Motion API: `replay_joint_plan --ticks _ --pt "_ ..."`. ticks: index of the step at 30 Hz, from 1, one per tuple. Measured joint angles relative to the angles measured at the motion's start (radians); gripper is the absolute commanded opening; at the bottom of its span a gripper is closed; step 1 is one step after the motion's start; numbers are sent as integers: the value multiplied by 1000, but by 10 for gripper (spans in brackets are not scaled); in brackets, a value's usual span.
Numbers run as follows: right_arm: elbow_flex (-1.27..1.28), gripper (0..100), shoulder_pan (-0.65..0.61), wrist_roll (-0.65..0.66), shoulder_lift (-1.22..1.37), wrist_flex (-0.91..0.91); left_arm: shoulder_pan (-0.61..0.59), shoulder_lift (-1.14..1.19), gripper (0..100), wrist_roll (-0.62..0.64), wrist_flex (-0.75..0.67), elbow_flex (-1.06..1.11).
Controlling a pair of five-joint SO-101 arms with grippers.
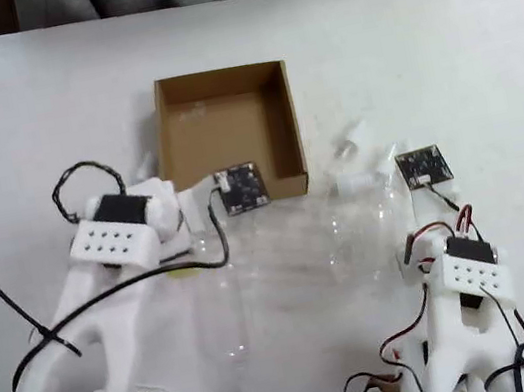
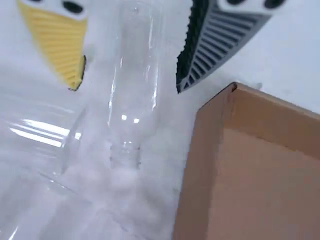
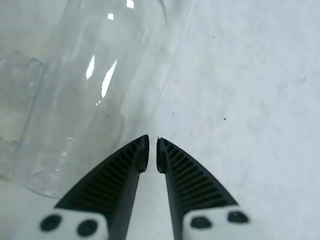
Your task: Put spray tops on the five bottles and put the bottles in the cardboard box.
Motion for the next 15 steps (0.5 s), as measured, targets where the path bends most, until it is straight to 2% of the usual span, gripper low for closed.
replay_joint_plan --ticks 7,15 --pt "0 17 0 0 0 0 0 32 298 8 -21 0" --pt "0 17 0 0 0 0 0 84 301 14 -143 52"
